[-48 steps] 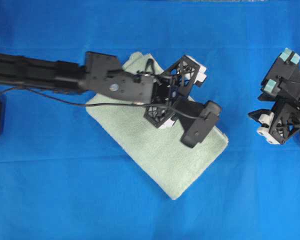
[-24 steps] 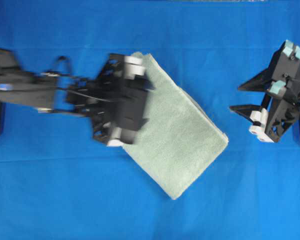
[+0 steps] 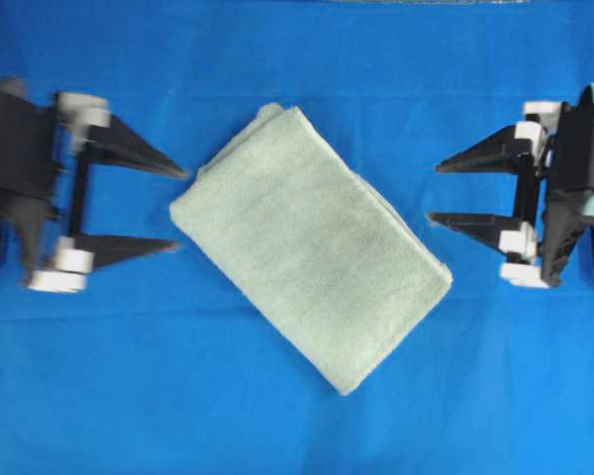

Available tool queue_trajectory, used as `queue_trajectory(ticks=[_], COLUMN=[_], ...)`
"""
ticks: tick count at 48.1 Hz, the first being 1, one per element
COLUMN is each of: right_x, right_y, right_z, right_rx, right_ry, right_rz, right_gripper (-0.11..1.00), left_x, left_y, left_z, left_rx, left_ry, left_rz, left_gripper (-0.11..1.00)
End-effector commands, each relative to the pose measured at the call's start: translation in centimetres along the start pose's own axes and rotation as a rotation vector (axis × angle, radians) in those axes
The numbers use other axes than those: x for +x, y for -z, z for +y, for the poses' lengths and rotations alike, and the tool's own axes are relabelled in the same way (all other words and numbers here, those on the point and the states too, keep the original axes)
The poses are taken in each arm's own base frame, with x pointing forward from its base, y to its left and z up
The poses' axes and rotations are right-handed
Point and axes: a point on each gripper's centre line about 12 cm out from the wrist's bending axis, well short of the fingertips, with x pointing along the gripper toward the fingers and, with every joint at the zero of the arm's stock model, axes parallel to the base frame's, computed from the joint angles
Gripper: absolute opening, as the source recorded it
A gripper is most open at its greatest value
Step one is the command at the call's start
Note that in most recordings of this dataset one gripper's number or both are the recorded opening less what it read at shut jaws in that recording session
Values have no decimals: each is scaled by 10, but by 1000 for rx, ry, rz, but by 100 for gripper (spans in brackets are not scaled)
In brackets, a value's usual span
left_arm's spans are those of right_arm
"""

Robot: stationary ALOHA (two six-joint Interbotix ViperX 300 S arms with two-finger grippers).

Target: Fold a bath towel.

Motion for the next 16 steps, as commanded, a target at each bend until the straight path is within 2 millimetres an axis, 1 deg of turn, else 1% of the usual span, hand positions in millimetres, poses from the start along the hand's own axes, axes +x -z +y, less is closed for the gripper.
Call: queue_trajectory(ticks=[1, 4, 8, 16], right_x=[-9, -16, -26, -47], right_y=[-8, -6, -2, 18], right_z=[-3, -7, -13, -25], right_rx=[-5, 0, 10, 31], right_ry=[-6, -3, -3, -10], right_rz=[-50, -65, -88, -126], right_gripper=[63, 63, 63, 63], left_x=[-22, -33, -47, -69], left_y=[-3, 4, 18, 44], left_z=[1, 2, 4, 9], left_rx=[0, -1, -5, -29], left_ry=[6, 7, 6, -5], left_rz=[-71, -87, -102, -137], left_gripper=[81, 81, 81, 81])
